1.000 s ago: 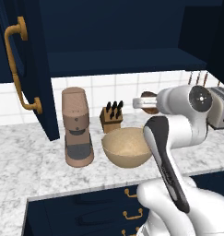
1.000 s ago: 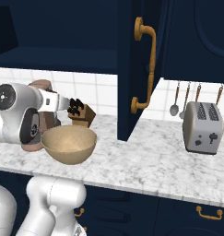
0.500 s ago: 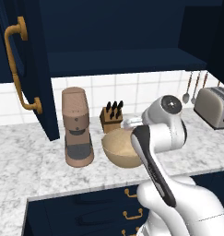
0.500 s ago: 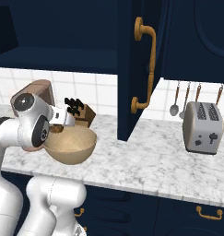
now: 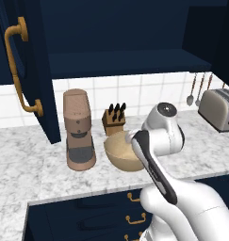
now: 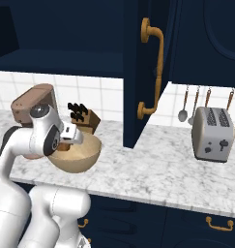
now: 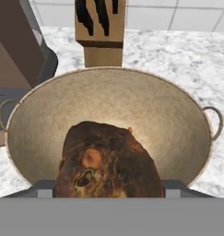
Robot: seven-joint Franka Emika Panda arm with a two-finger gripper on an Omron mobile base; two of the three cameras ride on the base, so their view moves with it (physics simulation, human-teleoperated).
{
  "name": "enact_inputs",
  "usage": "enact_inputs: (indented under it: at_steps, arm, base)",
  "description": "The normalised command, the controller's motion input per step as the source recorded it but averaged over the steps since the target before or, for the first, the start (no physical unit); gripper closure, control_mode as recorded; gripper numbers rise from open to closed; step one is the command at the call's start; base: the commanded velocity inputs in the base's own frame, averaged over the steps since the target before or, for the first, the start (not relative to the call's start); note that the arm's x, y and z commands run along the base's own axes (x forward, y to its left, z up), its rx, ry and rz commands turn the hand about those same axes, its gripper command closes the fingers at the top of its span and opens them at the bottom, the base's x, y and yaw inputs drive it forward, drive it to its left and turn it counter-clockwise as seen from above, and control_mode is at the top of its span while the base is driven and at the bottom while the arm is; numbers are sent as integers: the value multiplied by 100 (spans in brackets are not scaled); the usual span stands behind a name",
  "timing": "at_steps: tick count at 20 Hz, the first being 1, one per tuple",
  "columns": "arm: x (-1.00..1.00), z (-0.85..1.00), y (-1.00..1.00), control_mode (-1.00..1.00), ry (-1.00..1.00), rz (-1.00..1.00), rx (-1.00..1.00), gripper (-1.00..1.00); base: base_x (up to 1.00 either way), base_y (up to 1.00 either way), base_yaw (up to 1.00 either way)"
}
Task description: Open the cabinet, pick up the bread from the cabinet and place it in the basket. Then move the basket to the dining counter.
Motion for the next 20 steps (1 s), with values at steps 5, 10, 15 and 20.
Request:
enact_inputs:
  at_steps: [5, 10, 15, 20]
  arm:
    - [17, -36, 0, -100, 2, 0, 0, 100]
    - [30, -49, 0, -100, 7, 0, 0, 100]
    - [33, -38, 0, -100, 3, 0, 0, 100]
    - [54, -18, 14, -100, 0, 0, 0, -100]
  base:
    - [0, 0, 0]
    - [0, 0, 0]
    - [0, 0, 0]
    - [0, 0, 0]
